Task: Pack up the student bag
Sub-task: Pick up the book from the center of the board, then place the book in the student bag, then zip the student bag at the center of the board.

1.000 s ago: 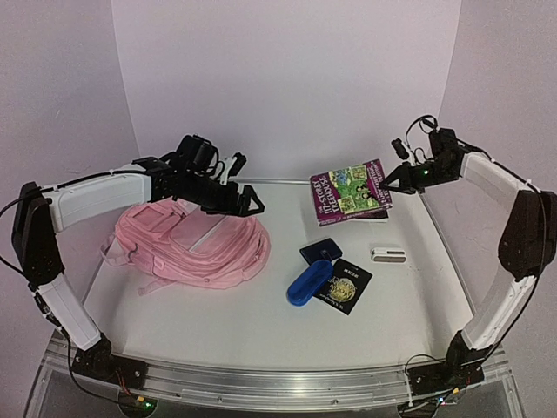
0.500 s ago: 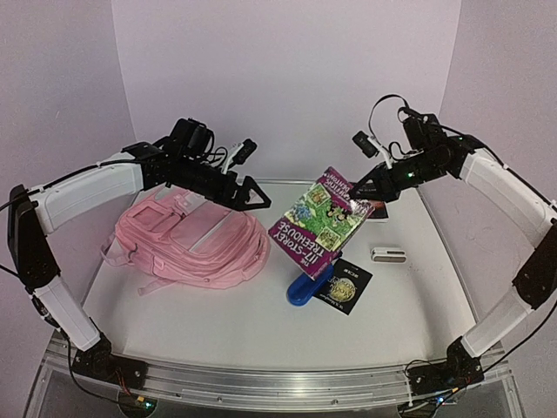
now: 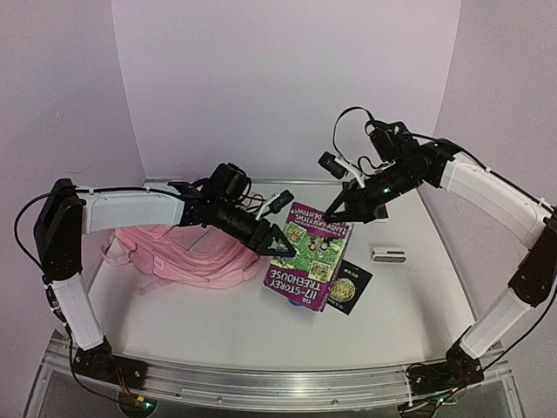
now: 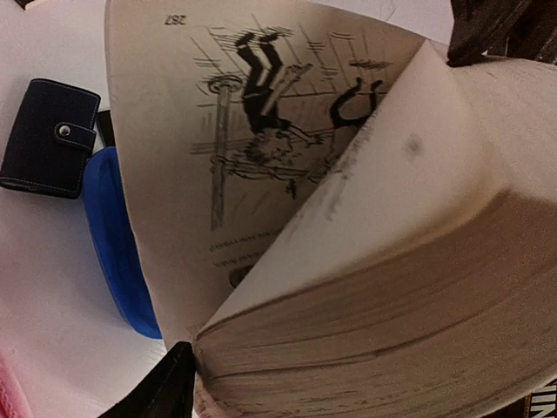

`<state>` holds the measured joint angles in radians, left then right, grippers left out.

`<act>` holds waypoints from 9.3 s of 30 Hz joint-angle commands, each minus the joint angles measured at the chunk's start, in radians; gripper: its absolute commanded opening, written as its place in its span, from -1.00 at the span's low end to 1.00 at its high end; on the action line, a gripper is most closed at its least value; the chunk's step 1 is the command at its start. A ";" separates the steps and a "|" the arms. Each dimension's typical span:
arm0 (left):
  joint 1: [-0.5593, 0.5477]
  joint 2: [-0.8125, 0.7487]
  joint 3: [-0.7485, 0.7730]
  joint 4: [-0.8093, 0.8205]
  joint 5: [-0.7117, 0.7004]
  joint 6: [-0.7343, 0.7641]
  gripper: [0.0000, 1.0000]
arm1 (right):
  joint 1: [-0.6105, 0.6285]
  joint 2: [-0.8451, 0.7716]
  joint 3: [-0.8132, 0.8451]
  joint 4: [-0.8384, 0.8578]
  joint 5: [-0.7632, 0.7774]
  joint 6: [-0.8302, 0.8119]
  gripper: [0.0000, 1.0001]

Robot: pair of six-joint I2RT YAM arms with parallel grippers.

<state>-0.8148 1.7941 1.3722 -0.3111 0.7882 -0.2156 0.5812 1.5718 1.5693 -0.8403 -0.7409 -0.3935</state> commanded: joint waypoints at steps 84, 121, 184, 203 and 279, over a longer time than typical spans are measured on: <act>0.091 -0.112 0.048 -0.440 -0.682 0.040 0.09 | -0.209 0.018 -0.474 1.113 -0.182 1.188 -1.00; 0.075 -0.112 0.194 -0.417 -0.649 0.030 -1.00 | -0.163 0.097 -0.582 1.364 -0.214 1.355 -1.00; 0.158 -0.338 0.020 -0.294 -0.555 -0.068 -0.99 | 0.205 0.554 0.034 0.965 0.221 1.146 0.34; 0.160 -0.376 -0.045 -0.278 -0.528 -0.082 -0.99 | 0.217 0.699 0.212 0.638 0.537 0.612 0.25; 0.381 -0.482 -0.282 -0.331 -0.698 -0.334 0.68 | 0.596 0.617 0.059 0.867 0.780 0.339 -0.03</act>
<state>-0.4559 1.3920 1.0846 -0.6737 0.0555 -0.5141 1.1313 2.0810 1.5244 -0.0933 -0.1681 0.0146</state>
